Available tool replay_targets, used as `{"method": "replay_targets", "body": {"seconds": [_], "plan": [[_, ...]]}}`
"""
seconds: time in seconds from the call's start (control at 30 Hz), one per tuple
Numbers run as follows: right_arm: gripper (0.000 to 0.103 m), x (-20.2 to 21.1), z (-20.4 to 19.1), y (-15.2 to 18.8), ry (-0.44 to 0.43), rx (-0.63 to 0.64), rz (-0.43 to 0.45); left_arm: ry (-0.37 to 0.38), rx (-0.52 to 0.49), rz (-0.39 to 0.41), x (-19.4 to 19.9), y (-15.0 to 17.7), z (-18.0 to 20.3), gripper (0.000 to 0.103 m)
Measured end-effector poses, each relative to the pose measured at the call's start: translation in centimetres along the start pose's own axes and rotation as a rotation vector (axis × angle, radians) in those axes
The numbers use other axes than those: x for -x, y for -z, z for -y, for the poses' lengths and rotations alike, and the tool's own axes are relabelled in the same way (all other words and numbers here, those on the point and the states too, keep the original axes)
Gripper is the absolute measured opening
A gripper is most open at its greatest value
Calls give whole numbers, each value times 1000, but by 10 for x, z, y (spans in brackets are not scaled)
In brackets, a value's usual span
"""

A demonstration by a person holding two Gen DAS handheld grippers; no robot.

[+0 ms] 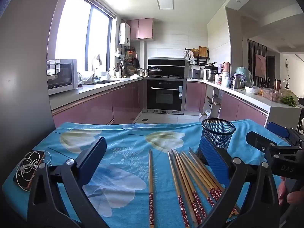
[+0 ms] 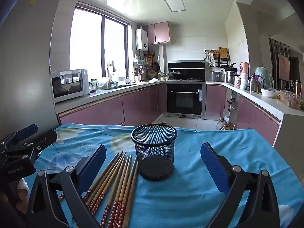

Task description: Organize utensils

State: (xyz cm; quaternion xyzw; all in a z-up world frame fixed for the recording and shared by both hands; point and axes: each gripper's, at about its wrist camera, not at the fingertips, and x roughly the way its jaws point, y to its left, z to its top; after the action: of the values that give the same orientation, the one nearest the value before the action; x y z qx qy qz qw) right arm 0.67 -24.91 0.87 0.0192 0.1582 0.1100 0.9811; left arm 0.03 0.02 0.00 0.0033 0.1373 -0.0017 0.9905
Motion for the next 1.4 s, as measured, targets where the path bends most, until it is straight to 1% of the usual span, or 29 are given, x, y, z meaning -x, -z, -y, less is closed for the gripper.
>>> {"method": "replay_targets", "body": {"seconds": [0.47, 0.53, 0.8, 0.93, 1.4], "plan": [[96, 3, 2, 0, 3, -9, 6, 2, 2, -1, -6, -4, 8, 97], [96, 3, 2, 0, 4, -8, 7, 4, 10, 9, 0, -2, 1, 97], [96, 3, 1, -6, 4, -9, 8, 4, 12, 13, 1, -1, 1, 97], [96, 4, -4, -6, 4, -12, 11, 5, 14, 14, 1, -1, 1, 97], [96, 6, -2, -5, 5, -18, 14, 10, 15, 14, 5, -3, 3, 97]]}}
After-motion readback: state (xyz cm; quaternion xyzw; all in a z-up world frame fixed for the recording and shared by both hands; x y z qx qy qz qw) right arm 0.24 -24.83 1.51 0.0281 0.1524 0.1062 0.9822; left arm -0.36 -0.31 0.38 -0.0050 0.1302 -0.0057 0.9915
